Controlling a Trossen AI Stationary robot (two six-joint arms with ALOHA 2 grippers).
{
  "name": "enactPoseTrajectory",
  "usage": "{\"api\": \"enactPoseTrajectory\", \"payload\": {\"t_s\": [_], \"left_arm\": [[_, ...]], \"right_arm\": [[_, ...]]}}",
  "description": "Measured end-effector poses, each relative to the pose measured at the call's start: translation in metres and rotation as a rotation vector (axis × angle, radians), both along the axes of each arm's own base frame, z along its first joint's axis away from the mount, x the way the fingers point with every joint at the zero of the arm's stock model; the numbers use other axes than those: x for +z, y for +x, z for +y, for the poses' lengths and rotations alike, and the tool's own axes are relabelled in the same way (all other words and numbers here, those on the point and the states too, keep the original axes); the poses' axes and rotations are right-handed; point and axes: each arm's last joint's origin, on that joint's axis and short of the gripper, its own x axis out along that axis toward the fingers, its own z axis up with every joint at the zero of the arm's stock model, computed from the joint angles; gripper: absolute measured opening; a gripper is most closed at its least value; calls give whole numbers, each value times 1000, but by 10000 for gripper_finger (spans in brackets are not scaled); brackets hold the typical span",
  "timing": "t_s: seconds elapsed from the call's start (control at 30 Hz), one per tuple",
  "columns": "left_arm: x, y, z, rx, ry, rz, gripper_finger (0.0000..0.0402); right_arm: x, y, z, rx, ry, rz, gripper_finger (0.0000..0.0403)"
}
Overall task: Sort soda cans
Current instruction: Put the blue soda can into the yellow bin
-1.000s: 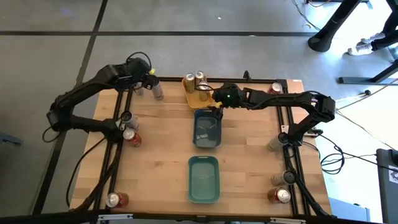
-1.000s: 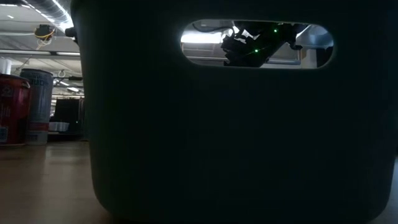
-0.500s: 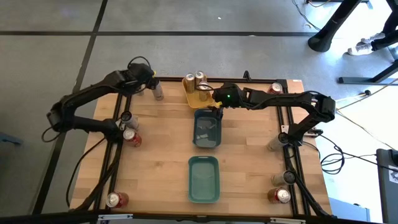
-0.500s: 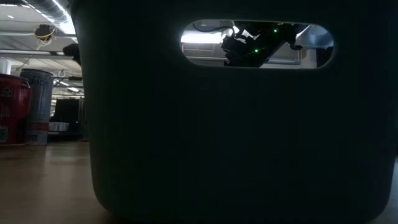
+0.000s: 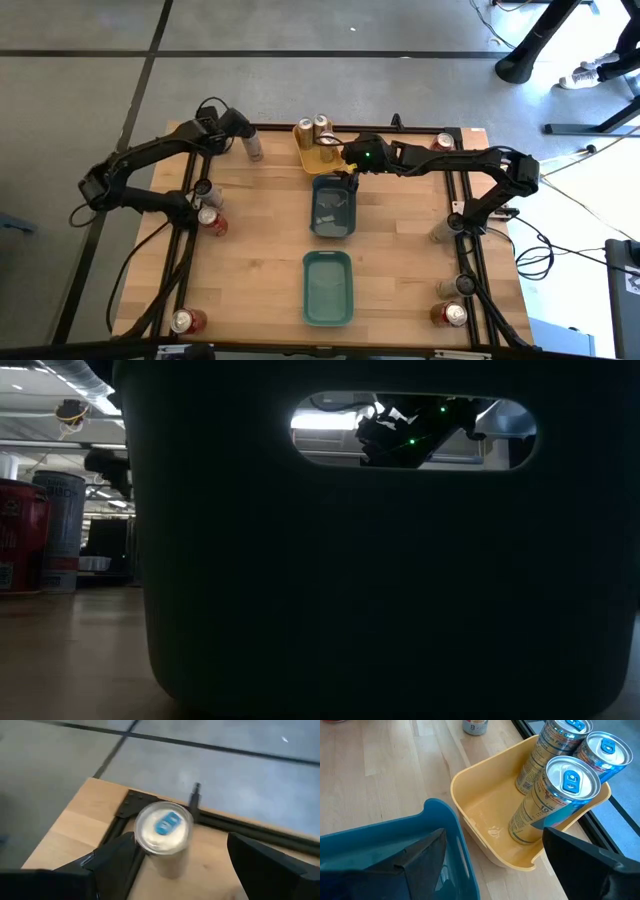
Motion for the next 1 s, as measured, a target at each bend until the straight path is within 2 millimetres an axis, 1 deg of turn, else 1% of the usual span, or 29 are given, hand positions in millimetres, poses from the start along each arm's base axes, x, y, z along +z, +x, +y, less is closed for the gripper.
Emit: {"api": "enactPoseTrajectory", "payload": {"t_s": [0.1, 0.27, 0.4, 0.5, 0.67, 0.83, 1.0], "left_arm": [[-7, -5, 2, 60, 16, -15, 308], [-19, -9, 8, 91, 14, -14, 308], [-24, -9, 12, 76, 28, -14, 308], [-24, -8, 15, 53, 35, -4, 308], [-23, -7, 17, 9, 22, 23, 308], [-30, -12, 21, 45, -27, 31, 308], [-36, -10, 25, 66, -46, 11, 308]], "right_arm": [[0, 0, 0, 2, -2, 1, 331], [0, 0, 0, 3, -5, -6, 331], [0, 0, 0, 7, -10, -4, 331], [0, 1, 0, 7, -12, -6, 331], [-5, 4, -1, 7, -10, -1, 331], [-16, 8, -3, 7, 1, 34, 331], [-21, 10, -3, 7, 5, 45, 331]]}}
